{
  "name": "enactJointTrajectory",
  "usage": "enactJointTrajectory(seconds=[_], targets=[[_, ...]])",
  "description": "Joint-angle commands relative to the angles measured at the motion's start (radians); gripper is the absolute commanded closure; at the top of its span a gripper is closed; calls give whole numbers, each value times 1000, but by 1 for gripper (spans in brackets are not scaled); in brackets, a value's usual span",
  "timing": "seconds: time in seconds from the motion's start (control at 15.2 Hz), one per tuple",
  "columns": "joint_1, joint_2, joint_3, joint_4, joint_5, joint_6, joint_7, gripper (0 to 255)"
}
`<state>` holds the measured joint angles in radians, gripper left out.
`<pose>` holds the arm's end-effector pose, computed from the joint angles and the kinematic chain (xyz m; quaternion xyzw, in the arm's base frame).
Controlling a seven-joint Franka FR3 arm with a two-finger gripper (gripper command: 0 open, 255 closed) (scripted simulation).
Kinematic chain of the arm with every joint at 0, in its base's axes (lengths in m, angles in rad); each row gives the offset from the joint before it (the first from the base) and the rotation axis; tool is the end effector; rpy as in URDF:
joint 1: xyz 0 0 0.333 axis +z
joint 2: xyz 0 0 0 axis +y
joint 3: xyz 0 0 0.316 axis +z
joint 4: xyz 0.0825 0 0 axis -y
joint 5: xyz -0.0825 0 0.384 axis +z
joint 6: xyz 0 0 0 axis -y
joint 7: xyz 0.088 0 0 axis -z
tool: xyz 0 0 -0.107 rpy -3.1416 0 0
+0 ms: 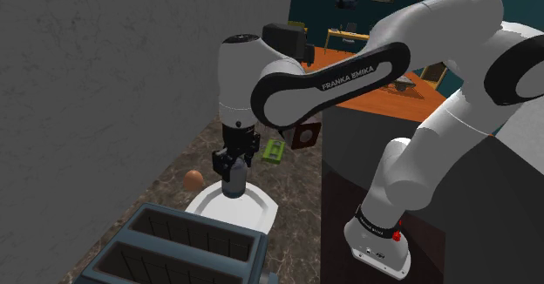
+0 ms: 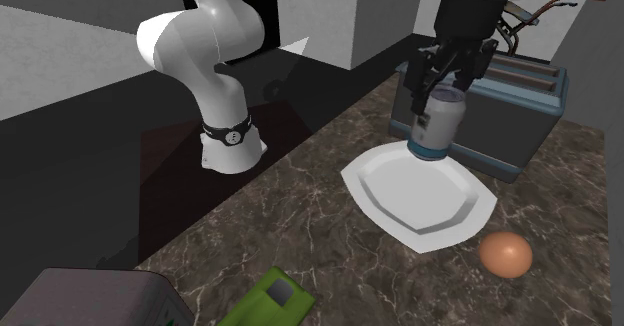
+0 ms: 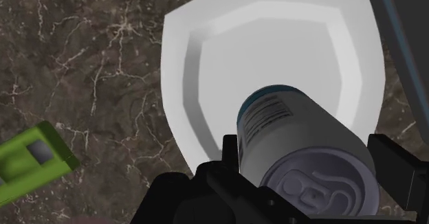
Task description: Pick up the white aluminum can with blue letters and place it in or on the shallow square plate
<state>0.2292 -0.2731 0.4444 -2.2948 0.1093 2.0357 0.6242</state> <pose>0.3584 0.3024 0.4476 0.9999 -0.0076 0.0022 0.0101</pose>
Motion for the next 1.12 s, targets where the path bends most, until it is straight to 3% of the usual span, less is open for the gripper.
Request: enactJointTrajectory(seconds=[0.0, 1.06], targets=[[0, 12, 5, -14, -2, 26, 6, 255], [-7, 128, 35, -132, -45, 253, 46, 255]])
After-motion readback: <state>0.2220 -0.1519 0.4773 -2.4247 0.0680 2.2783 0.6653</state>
